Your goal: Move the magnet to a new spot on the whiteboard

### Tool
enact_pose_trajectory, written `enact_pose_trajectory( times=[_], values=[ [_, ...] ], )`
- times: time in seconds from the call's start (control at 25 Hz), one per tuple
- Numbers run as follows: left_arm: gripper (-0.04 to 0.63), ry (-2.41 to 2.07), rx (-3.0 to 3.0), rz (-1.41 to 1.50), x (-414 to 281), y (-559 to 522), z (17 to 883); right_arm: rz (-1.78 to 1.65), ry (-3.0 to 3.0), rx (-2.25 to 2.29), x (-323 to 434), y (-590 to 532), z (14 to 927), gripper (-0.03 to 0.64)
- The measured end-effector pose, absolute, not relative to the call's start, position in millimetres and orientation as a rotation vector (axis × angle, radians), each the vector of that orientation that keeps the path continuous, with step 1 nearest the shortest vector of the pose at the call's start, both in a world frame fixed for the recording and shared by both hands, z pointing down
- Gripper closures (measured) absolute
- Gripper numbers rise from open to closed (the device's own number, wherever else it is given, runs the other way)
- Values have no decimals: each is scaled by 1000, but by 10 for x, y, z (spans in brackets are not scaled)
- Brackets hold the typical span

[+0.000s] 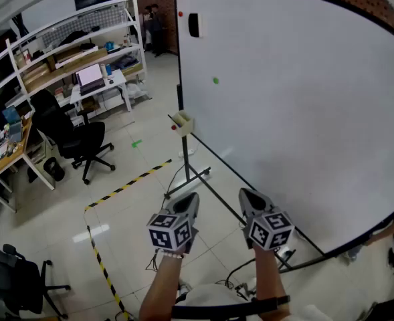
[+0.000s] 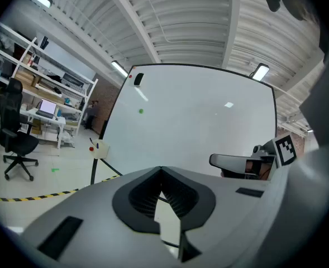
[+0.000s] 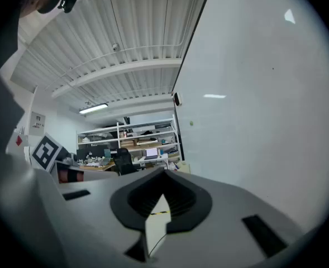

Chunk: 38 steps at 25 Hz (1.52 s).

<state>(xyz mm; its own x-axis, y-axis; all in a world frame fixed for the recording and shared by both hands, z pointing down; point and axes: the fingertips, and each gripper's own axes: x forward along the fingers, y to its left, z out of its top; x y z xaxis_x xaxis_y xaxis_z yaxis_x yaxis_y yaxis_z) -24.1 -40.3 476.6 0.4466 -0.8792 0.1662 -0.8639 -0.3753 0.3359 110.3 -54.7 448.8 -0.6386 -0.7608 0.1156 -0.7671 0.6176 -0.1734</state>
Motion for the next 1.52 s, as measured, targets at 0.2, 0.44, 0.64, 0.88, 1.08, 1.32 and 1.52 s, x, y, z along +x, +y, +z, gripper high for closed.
enact_pose_trajectory(
  times=[0.2,0.44,0.64,0.88,1.08,1.32,1.52],
  values=[
    [589,-1479,2333,-60,-186,-393,4710,314,-2806,1318,1159,-540,4438,609],
    [589,-1482,2327,-62,-172,-366,4727,324,-2814,1312,1177,-516,4470,609],
    [589,-1485,2329,-65,-162,-365,4710,327,-2812,1310,1190,-516,4472,607],
    [589,-1485,2319,-95,-111,-424,4706,319,-2814,1293,1250,-566,4483,607],
    [589,-1519,2289,-107,-123,-480,4734,351,-2831,1256,1302,-518,4536,607],
    [586,-1548,2298,-117,43,-629,4678,363,-2843,1198,1470,-567,4665,607],
    [586,-1558,2310,-102,45,-901,4652,368,-2852,1186,1454,-832,4689,607]
  ],
)
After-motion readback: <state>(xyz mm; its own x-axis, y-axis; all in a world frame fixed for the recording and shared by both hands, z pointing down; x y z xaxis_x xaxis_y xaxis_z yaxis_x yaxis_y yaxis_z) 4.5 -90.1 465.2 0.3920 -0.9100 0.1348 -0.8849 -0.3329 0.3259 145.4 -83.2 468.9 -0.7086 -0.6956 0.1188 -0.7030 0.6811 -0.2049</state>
